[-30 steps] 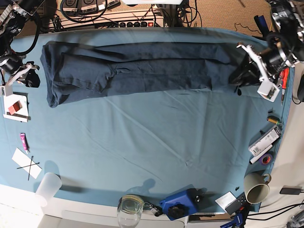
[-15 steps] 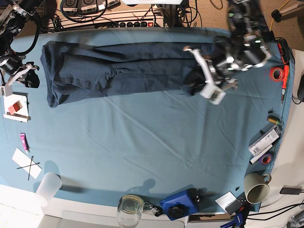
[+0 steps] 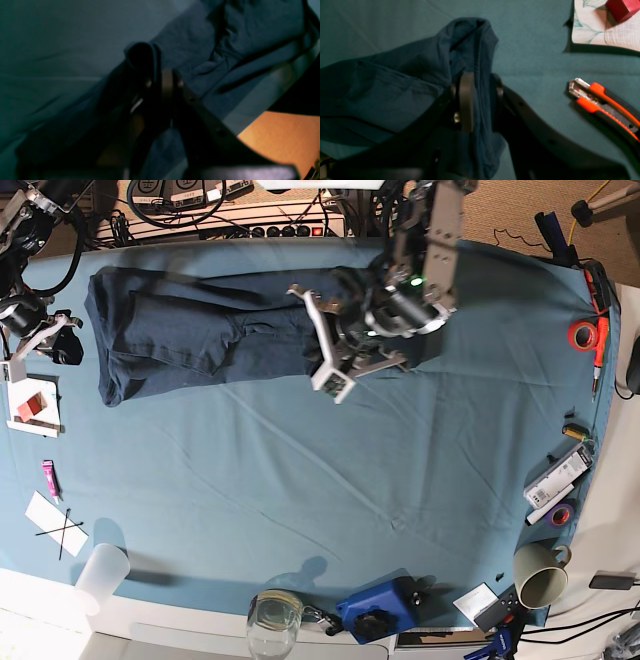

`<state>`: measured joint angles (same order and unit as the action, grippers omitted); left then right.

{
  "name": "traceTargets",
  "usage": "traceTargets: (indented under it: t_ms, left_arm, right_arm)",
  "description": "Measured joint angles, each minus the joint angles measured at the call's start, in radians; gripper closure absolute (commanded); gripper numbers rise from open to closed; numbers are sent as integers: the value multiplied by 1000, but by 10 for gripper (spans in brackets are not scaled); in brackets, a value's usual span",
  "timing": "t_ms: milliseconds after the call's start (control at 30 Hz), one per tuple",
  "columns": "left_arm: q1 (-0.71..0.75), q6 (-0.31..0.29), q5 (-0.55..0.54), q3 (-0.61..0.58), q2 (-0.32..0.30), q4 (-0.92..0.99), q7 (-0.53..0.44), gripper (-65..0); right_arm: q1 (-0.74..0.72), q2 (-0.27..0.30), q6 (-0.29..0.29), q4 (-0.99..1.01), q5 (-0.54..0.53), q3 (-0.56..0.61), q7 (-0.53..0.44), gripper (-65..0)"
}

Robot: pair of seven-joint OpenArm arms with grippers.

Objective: Fold the T-shirt properly
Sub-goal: 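Move the left gripper to the strip's end and grasp it, then fold the strip's end with the left gripper toward the right gripper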

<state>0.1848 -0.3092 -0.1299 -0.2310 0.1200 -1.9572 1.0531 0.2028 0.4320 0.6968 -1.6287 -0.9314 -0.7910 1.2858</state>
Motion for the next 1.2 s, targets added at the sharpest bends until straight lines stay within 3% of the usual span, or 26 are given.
traceTargets:
  t_ms: [267, 400, 467, 567, 700, 900, 1067, 1200]
  left_arm:
    - [-24, 25, 14, -60, 12, 32, 7, 0]
    - [-24, 24, 3, -63, 12, 32, 7, -264]
    - [-24, 25, -6, -63, 12, 30, 9, -313]
    - [-25, 25, -37, -63, 12, -18, 85, -311]
    - [-18, 27, -37, -63, 12, -152, 71, -297]
    - [34, 156, 245, -61, 12, -192, 50, -142]
    - [47, 178, 270, -65, -20, -135, 38, -8]
    - [47, 195, 305, -63, -35, -79, 43, 0]
  right_arm:
    - [0, 0, 0, 0, 0, 0, 0, -121]
    - [0, 0, 0, 0, 0, 0, -4, -121]
    - [0, 0, 0, 0, 0, 0, -7, -121]
    - [0, 0, 0, 0, 0, 0, -11, -121]
    - [0, 0, 0, 0, 0, 0, -16, -121]
    - [0, 0, 0, 0, 0, 0, -19, -121]
    - [0, 0, 0, 0, 0, 0, -19, -121]
    - [0, 0, 0, 0, 0, 0, -19, -121]
